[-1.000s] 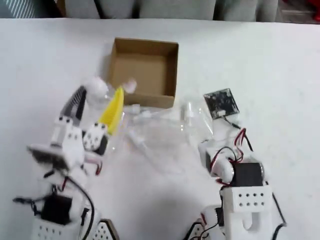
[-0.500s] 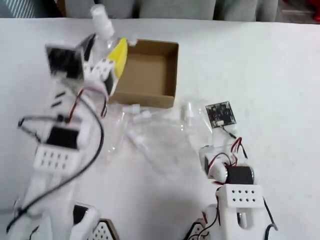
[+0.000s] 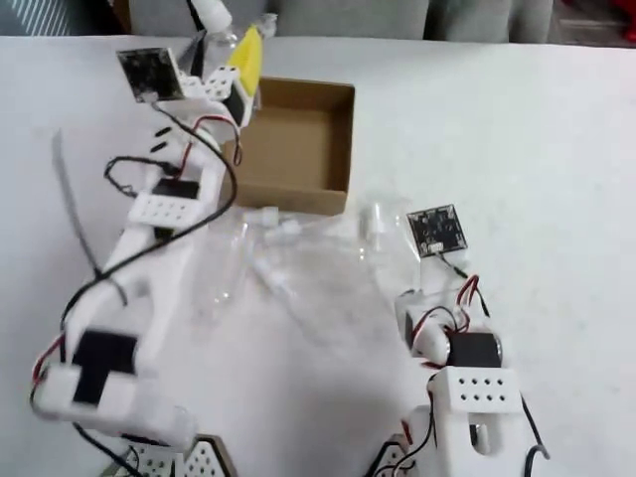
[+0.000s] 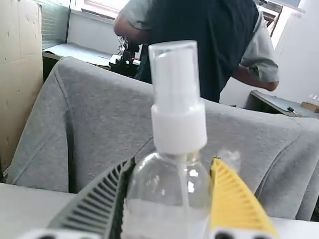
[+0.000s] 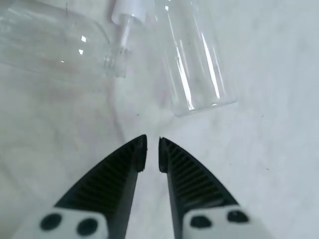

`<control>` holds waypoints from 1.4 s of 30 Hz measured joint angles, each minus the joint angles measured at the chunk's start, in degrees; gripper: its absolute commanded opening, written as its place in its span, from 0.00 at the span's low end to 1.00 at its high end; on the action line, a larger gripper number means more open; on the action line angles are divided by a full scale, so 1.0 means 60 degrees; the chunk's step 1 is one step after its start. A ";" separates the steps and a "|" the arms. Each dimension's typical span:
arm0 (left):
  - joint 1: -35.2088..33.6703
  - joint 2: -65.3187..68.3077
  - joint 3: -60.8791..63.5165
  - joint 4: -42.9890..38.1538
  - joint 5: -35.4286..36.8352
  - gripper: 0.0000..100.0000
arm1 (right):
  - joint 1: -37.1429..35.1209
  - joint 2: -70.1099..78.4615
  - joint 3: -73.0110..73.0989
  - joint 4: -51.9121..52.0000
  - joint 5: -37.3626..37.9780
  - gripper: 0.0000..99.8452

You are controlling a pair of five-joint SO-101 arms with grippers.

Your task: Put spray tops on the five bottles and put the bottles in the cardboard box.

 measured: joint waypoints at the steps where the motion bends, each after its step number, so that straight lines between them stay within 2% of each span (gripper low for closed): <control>1: 0.0000 0.0484 -0.0147 -0.0366 0.0015 0.02 | 0.0000 0.0000 0.0015 -0.0073 0.0000 0.02; 5: -0.0117 0.2462 -0.1143 -0.1260 0.0029 0.02 | 0.0015 0.0000 0.0029 -0.0161 0.0000 0.02; 14: -0.0366 0.6842 -0.5421 -0.1421 0.0029 0.02 | 0.0015 0.0000 0.0029 -0.0161 0.0000 0.02; 22: -0.0484 0.9070 -0.8322 -0.0337 0.0044 0.02 | 0.0015 0.0000 0.0029 -0.0366 0.0000 0.02; 28: -0.0542 0.9832 -0.8952 -0.0278 0.0044 0.02 | 0.0015 0.0000 0.0029 -0.0396 0.0000 0.02; 42: -0.0542 0.9890 -0.8952 -0.0278 0.0059 0.03 | 0.0015 0.0000 0.0029 -0.0396 0.0000 0.02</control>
